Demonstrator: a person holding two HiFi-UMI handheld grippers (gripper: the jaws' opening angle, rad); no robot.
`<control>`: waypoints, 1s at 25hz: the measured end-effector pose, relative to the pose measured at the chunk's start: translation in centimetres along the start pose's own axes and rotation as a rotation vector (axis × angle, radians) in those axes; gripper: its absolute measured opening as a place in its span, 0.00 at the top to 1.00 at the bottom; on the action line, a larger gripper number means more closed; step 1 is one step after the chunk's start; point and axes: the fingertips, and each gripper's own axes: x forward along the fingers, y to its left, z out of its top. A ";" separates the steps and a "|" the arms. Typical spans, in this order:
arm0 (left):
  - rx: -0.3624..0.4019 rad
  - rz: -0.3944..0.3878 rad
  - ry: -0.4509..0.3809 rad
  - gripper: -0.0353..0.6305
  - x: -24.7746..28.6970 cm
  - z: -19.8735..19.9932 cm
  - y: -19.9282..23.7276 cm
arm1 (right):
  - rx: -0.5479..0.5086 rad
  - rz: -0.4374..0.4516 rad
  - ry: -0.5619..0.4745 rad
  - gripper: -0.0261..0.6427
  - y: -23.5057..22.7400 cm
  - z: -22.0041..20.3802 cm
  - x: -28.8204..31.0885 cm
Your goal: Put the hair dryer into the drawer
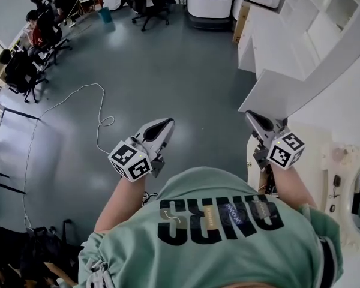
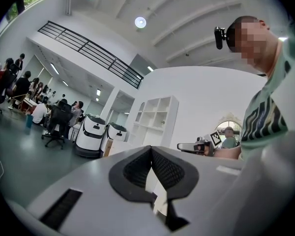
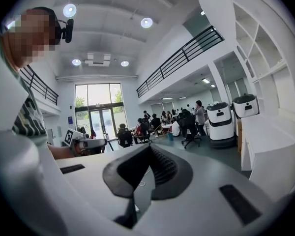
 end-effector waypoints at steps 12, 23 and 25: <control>-0.001 -0.002 -0.006 0.93 -0.1 0.2 -0.3 | 0.009 0.007 0.007 0.97 0.2 0.3 0.1; -0.008 -0.015 -0.004 0.93 -0.1 0.1 -1.0 | -0.018 0.001 0.015 0.97 0.6 0.2 -0.5; -0.011 -0.017 -0.002 0.93 0.0 0.0 -1.1 | -0.018 -0.004 0.015 0.97 0.5 0.1 -0.6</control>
